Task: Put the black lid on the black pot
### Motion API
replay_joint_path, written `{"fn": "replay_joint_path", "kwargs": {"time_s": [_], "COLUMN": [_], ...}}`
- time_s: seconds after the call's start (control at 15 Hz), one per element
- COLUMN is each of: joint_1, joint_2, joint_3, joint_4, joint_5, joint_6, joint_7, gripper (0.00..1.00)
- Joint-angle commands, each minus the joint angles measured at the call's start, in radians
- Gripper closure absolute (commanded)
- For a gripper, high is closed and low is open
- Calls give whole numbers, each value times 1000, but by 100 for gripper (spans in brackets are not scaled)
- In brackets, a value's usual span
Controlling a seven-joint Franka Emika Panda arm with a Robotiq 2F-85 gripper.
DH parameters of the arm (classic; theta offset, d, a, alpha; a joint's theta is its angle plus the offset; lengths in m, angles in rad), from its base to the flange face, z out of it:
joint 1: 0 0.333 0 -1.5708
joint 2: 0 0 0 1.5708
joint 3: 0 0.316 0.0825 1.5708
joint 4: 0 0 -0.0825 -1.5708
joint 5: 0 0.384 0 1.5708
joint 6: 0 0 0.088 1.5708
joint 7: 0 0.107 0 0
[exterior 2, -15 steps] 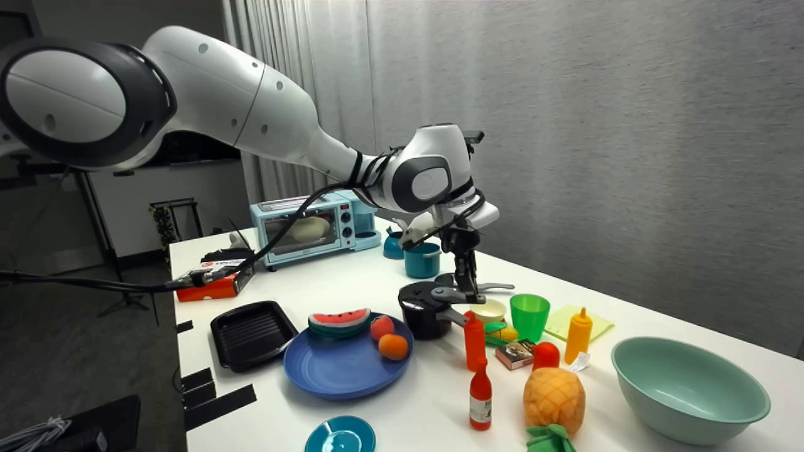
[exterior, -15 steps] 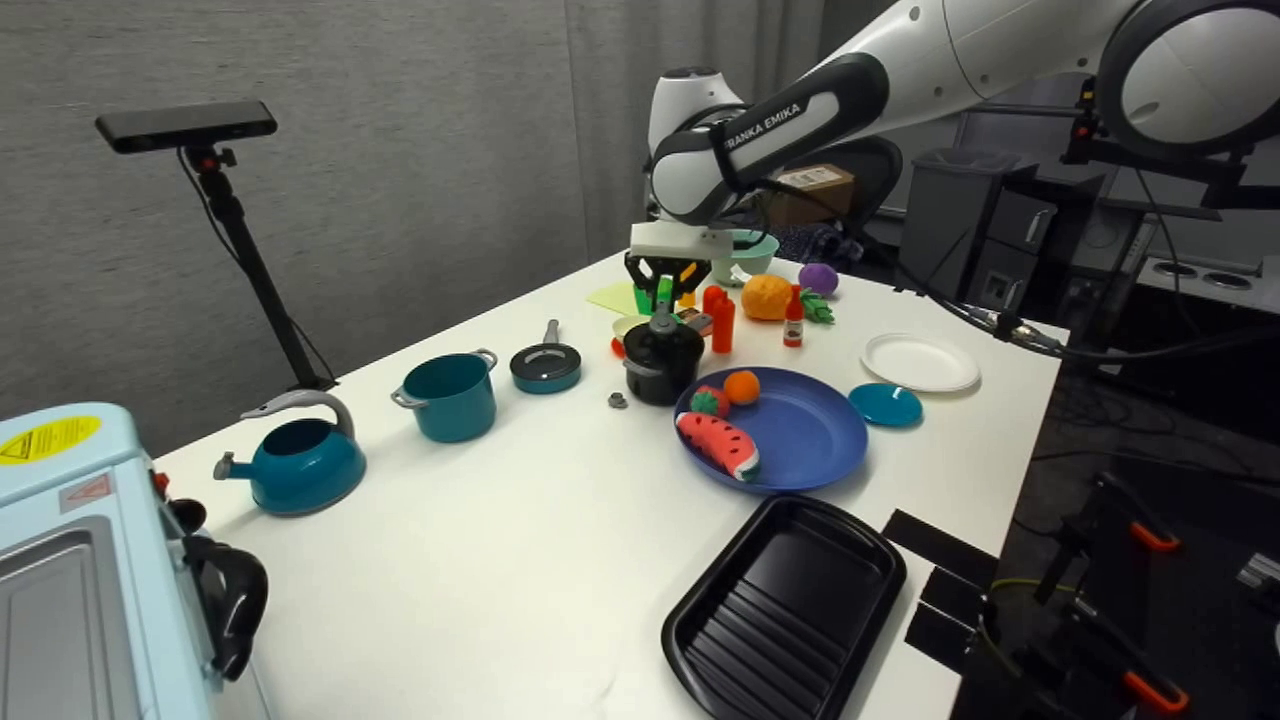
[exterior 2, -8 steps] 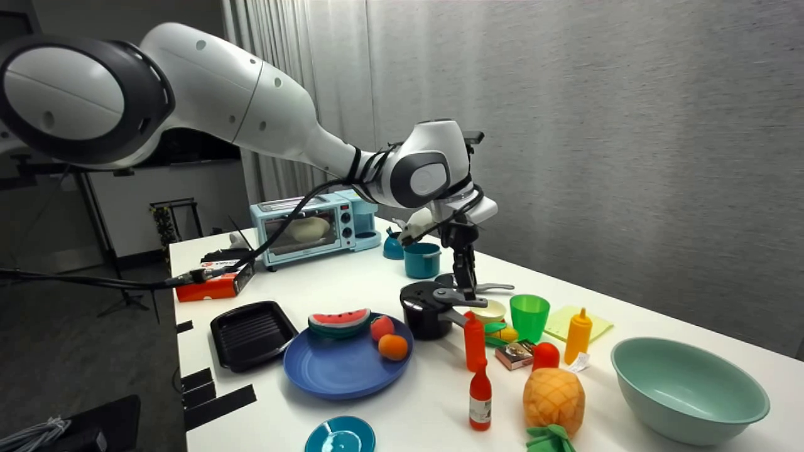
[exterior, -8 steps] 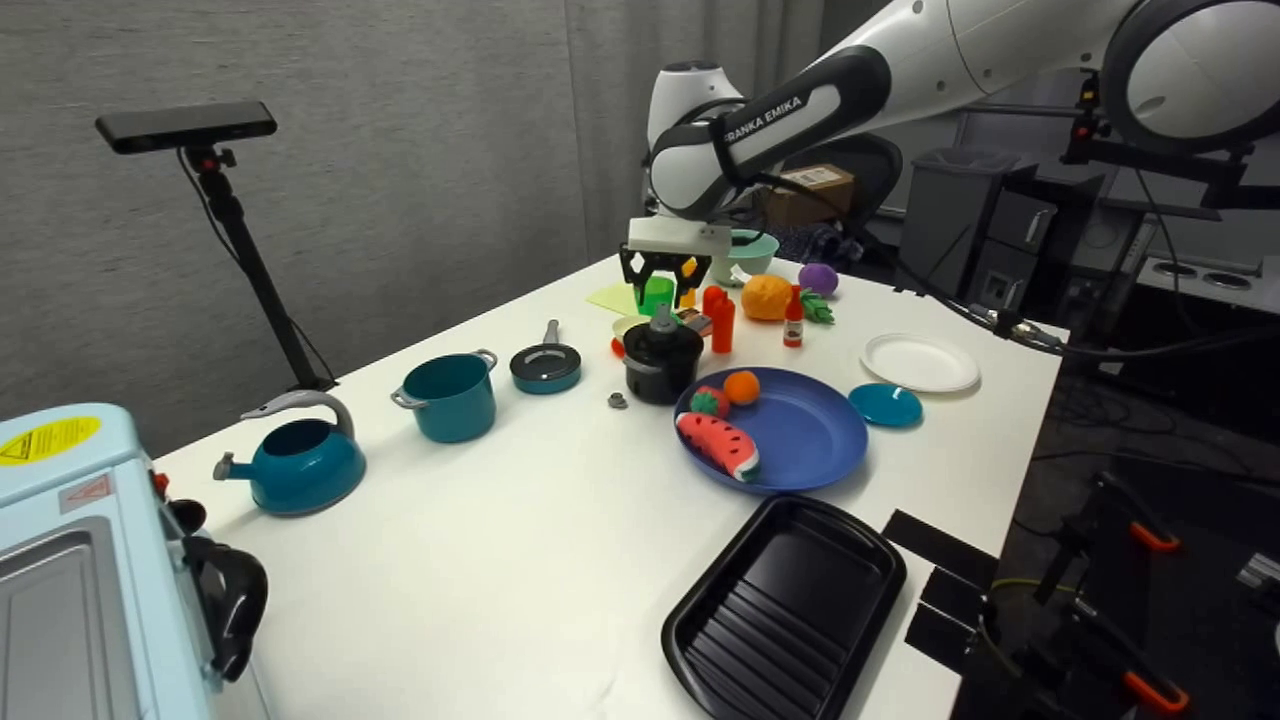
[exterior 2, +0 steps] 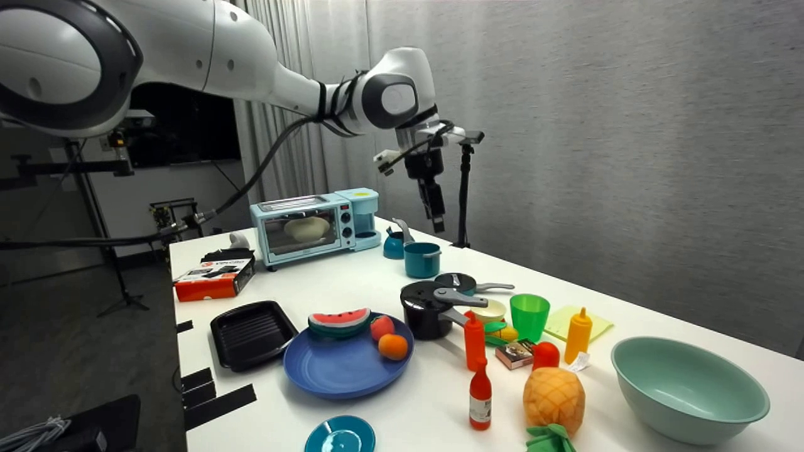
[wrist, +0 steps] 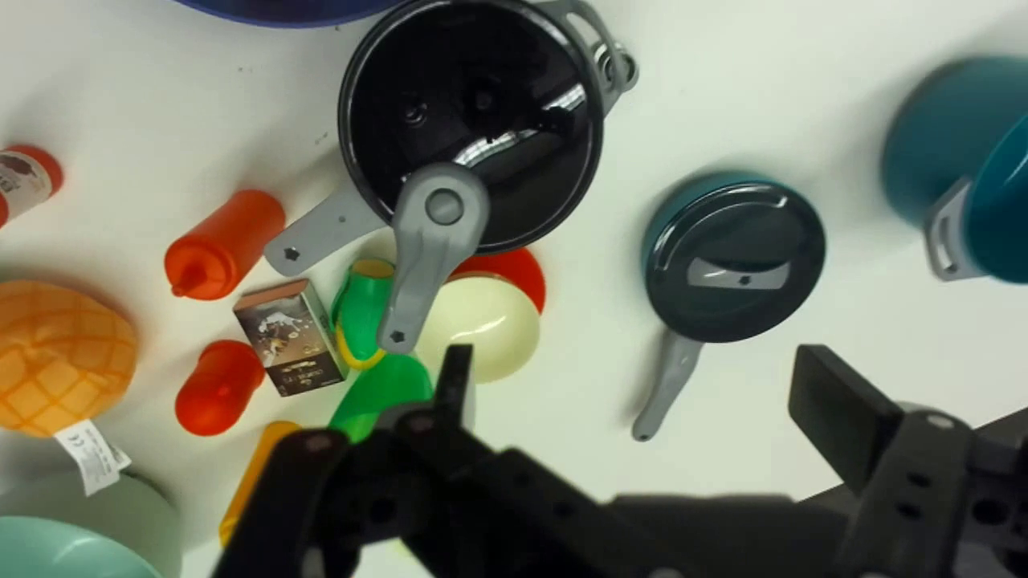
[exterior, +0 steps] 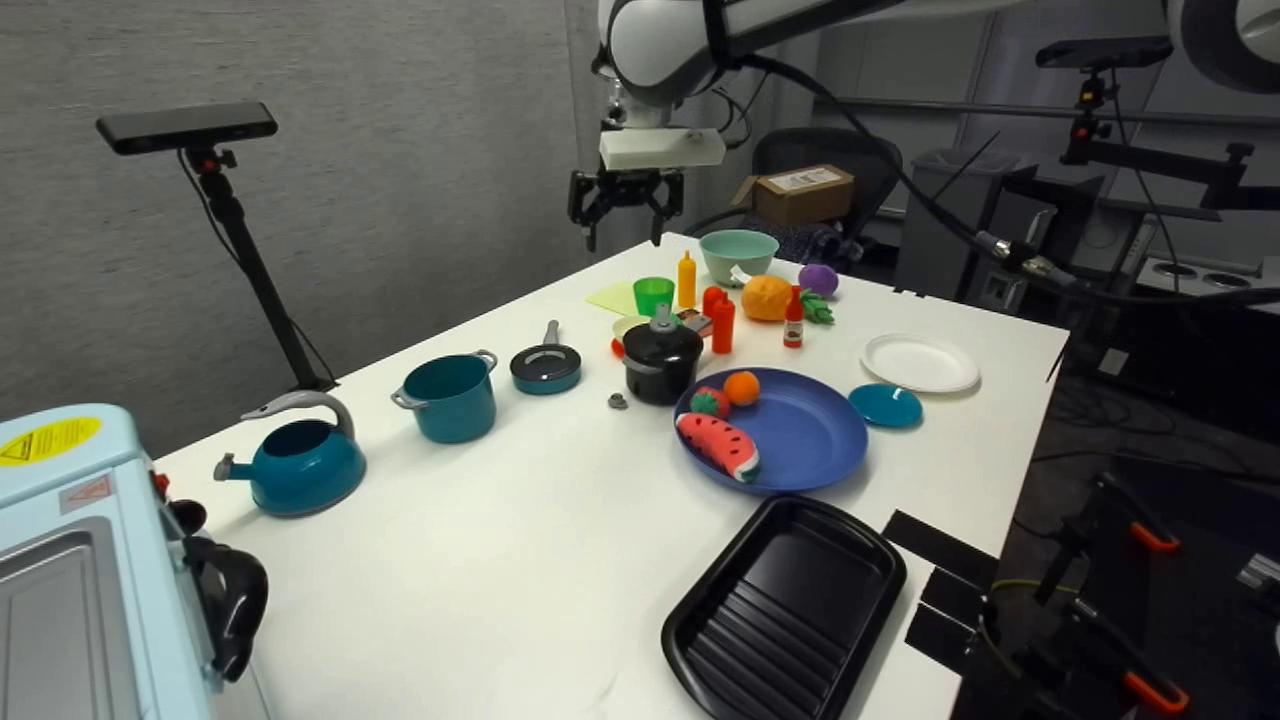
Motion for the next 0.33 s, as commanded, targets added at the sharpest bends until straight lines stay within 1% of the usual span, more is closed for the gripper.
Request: {"fn": "replay_joint_path", "kwargs": {"time_s": [0.0,0.07,0.13,0.27], "joint_1": [39,54,39,59], "joint_2": [-20,-25,-24,-28], "joint_3": [24,23,20,21], "joint_4": [55,62,30,39], "joint_5": [-43,-62,-29,-43], "joint_6": [-73,-82,-46,-53], "joint_7": [-130,-161,-98,-125], "gripper": [0,0,0,0]}}
